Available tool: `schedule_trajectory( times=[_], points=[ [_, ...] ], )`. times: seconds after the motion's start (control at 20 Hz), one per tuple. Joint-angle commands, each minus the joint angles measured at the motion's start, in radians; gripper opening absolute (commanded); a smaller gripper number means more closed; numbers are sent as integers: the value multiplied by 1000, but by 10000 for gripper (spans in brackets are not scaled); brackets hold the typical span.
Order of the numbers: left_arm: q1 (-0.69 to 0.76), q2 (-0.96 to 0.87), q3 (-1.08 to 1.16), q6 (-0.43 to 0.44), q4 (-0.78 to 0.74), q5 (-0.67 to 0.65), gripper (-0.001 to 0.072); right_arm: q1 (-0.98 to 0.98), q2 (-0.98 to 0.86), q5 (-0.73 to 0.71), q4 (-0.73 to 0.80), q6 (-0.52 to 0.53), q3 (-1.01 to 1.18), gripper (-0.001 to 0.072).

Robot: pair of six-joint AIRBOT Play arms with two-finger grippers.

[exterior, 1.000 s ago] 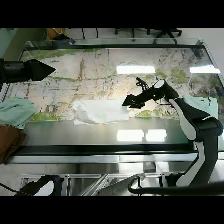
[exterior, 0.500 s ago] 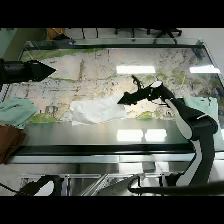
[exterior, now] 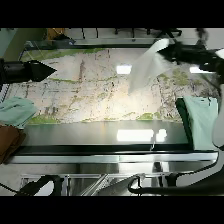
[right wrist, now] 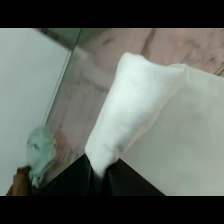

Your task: Fold the shirts.

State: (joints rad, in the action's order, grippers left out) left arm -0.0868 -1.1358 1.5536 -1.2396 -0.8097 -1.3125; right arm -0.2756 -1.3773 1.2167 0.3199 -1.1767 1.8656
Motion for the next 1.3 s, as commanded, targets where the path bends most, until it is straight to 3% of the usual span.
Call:
schedule_trajectory(
  times=[0.0,0.2,0.35,0.65,0.75,1.05,1.25],
  points=[
    [-1,0,0,2,-1,-18,20,-231,56,-35,1,-85,19,20],
    [-1,0,0,12,-1,-35,21,-443,68,-6,72,-168,19,20],
    [-1,0,0,12,-1,-35,20,-532,70,84,233,-261,18,20],
    [-1,0,0,22,-1,-35,20,-558,161,282,768,-660,18,20],
    [-1,-5,0,32,1,-34,20,-558,199,380,876,-753,18,20],
    [0,-29,-2,61,1,-51,20,-558,258,627,1117,-787,14,21],
    [0,-28,-3,82,1,-51,20,-558,321,624,1153,-790,-108,21]
  ],
)
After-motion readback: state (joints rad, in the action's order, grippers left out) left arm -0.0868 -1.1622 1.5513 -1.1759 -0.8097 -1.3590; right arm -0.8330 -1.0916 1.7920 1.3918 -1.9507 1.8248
